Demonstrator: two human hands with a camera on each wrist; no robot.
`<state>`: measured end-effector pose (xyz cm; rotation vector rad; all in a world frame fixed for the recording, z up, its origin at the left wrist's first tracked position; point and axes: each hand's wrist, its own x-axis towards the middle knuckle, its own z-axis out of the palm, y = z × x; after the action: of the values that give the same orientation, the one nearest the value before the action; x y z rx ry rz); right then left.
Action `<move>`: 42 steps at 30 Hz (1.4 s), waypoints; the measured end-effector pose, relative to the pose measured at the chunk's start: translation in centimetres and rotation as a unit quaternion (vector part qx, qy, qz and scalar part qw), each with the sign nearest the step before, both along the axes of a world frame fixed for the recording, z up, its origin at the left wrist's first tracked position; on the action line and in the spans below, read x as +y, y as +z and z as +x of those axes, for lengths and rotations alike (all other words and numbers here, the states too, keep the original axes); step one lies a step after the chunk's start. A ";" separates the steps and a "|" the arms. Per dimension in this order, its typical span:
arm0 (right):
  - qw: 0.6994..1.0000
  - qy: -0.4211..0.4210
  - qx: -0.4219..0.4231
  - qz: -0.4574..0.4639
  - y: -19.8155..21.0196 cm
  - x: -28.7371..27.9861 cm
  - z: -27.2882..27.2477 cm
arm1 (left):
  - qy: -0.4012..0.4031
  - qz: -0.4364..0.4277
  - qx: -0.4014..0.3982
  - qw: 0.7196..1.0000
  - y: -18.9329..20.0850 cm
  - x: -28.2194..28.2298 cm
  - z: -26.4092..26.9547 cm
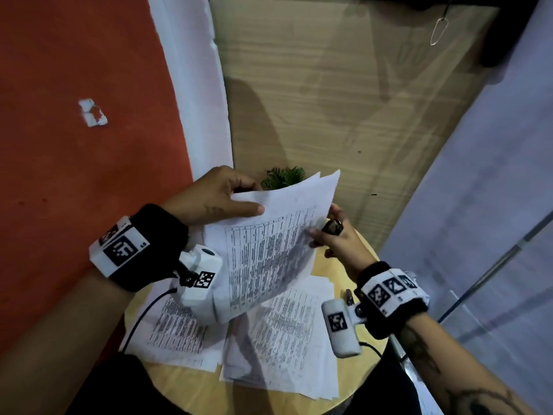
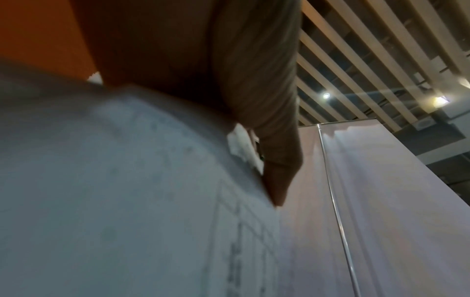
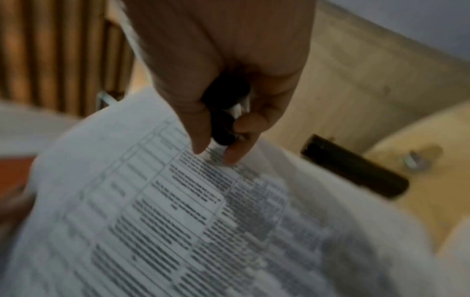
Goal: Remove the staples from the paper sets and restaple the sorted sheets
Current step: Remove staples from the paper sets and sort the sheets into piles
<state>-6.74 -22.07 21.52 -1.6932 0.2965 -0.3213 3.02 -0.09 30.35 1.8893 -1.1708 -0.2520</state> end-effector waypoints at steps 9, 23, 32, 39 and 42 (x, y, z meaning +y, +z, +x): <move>0.992 -0.019 0.019 0.127 1.8 -1.1 0.3 | 0.064 -0.072 0.022 0.995 -0.3 2.4 1.6; 0.967 -0.093 0.051 0.232 -1.4 0.0 1.9 | 0.312 -0.239 0.210 0.895 -12.2 2.2 2.2; 0.939 0.025 0.325 -0.105 -14.1 -1.9 0.5 | 0.447 -0.045 0.234 0.862 -22.1 10.5 9.2; 0.776 0.262 0.429 -0.381 -21.2 -0.1 0.3 | 0.514 0.180 0.251 0.800 -29.6 15.1 13.1; 0.739 0.283 0.461 -0.402 -22.8 0.4 0.2 | 0.504 0.230 0.239 0.797 -32.1 16.2 14.2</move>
<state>-6.55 -21.67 -1.24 -2.6019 0.3585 1.0541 17.21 16.08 -1.72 2.3959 0.3524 -0.3929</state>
